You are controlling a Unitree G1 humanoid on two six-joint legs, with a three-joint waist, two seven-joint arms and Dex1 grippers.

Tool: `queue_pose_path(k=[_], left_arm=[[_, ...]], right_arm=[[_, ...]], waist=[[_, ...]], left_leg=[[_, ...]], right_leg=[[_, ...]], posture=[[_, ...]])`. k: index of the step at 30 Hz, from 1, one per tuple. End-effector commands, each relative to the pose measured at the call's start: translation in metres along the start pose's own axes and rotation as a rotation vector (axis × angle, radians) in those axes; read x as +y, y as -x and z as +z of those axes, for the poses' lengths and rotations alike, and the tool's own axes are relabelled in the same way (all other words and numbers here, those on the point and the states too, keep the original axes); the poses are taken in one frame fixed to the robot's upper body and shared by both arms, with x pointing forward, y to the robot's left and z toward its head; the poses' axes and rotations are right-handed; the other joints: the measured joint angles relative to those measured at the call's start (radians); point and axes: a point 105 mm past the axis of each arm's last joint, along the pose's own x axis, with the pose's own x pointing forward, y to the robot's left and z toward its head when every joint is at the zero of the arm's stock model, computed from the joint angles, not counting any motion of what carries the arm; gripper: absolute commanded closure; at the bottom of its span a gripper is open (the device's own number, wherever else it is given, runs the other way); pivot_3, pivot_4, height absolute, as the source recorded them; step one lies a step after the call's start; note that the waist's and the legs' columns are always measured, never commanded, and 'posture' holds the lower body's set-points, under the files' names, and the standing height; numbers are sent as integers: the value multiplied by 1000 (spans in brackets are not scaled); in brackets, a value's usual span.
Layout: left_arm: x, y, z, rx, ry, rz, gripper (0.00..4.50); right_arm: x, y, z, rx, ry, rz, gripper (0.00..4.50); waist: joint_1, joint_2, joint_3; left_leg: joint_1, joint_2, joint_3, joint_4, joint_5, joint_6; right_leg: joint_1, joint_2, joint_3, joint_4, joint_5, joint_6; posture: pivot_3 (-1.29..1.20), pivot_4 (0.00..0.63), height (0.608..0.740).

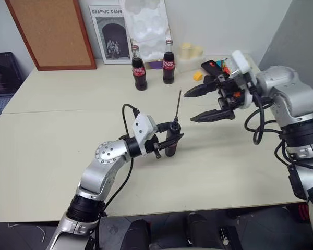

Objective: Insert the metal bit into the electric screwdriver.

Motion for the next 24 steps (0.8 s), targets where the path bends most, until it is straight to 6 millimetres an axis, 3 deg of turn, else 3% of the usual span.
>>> queue_pose_path(k=[1, 5, 9, 13, 20, 24], left_arm=[[39, 4, 11, 59, -122, 176, 2840], [67, 2, 27, 169, -306, 251, 2841], [92, 3, 23, 410, -512, 243, 2841], [96, -3, -9, 626, -709, 62, 2841], [91, -34, -45, 756, -750, -117, 2841], [82, -52, -71, 805, -689, -177, 2841]], right_arm=[[2, 19, 11, -22, 65, -112, 434], [2, 33, 8, 2, 120, -264, 434], [10, 39, -1, 111, 163, -373, 434], [20, 43, -8, 207, 150, -424, 434], [38, 45, -35, 446, 162, -397, 434], [49, 40, -48, 515, 128, -358, 434]], waist=[[-3, 0, 0], [-5, -1, 2], [3, -2, 2], [15, -2, 3], [25, -2, 3], [27, -2, 2]], left_leg=[[0, 0, 0, 0, 0, 0], [-1, 0, 0, 0, 0, 0], [-6, 0, -1, 0, 0, 0], [-7, -2, 1, -2, 0, 0], [-11, -2, 1, -2, 0, 0], [-11, -2, 1, -2, 0, 0]], right_leg=[[0, 0, 1, 0, 0, 0], [-1, 0, 1, 1, 0, 0], [-5, 0, -1, 0, -1, 1], [-6, -2, 0, -3, -1, 2], [-6, -2, 0, -10, -1, 2], [-6, -2, -1, -10, -1, 3]], posture=[[0, 150, 740], [0, 150, 740], [0, 150, 740], [0, 150, 740], [0, 150, 740], [0, 150, 740]])
